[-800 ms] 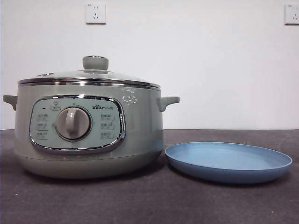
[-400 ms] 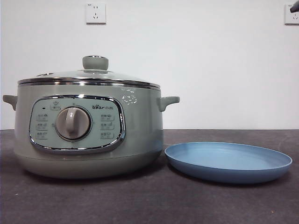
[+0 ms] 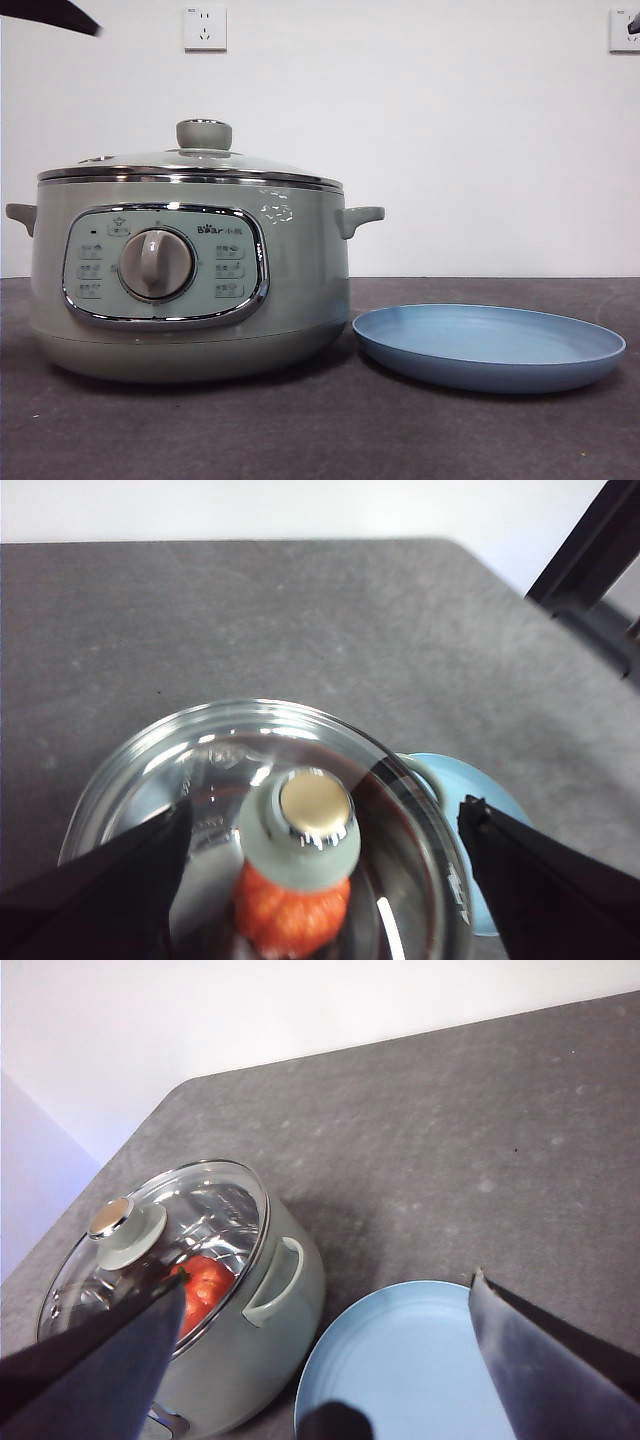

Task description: Take the pumpkin out from the steamer,put the pumpkin in the blue plate,close the lid

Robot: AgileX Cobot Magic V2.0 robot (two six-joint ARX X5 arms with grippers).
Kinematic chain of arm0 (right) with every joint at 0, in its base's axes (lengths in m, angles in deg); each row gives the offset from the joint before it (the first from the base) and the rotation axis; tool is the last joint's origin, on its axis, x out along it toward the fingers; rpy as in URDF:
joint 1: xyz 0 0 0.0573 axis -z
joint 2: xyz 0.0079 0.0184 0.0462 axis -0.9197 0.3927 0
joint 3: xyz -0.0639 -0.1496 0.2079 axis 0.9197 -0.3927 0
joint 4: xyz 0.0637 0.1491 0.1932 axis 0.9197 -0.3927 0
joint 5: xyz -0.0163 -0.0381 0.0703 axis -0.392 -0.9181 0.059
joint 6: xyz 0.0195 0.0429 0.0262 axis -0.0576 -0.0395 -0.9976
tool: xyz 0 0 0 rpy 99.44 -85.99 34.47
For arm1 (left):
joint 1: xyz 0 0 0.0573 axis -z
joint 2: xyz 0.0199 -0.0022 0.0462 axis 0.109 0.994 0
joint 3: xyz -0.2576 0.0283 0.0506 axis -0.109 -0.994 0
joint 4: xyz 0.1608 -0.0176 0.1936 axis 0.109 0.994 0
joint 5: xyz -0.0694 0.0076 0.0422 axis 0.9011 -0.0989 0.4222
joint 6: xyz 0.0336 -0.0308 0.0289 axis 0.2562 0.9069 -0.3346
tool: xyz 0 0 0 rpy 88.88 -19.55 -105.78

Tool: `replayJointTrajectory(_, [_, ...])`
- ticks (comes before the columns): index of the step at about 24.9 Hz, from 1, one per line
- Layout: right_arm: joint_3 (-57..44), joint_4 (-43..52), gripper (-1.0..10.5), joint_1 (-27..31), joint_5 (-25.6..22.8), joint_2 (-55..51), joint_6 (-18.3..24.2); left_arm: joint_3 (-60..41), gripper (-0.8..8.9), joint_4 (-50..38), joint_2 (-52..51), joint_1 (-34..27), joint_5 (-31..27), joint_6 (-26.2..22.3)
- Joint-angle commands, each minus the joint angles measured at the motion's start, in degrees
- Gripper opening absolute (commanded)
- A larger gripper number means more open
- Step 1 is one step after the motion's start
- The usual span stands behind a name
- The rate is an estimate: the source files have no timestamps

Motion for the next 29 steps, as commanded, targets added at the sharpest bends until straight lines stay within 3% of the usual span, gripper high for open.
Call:
replayJointTrajectory(1, [0.1, 0.3, 4.7, -0.1, 0.0, 0.1, 0.0, 2.2, 4.47, -0.4, 4.9, 3.0, -2.4, -3.2])
replayJointTrajectory(11, [0.1, -1.9, 4.7, -0.1, -0.2, 0.2, 0.1, 4.5, 4.45, -2.3, 17.4, 10.2, -13.1, -7.4])
replayJointTrajectory(17, [0.1, -2.2, 4.7, -0.1, -0.2, 0.4, 0.1, 4.5, 4.25, -1.6, 19.1, 10.8, -14.2, -8.5])
replayJointTrajectory(20, [0.1, -2.2, 4.7, -0.1, -0.2, 0.4, 0.1, 4.5, 0.99, 0.1, 19.1, 10.8, -14.1, -11.2])
replayJointTrajectory(22, [0.1, -2.2, 4.7, -0.1, -0.2, 0.4, 0.1, 4.5, -0.07, 0.2, 19.1, 10.8, -13.7, -11.9])
replayJointTrajectory(29, [0.1, -1.9, 4.7, -0.1, -0.1, 0.5, 0.1, 5.5, -0.09, -2.4, 18.3, 10.7, -14.2, -12.0])
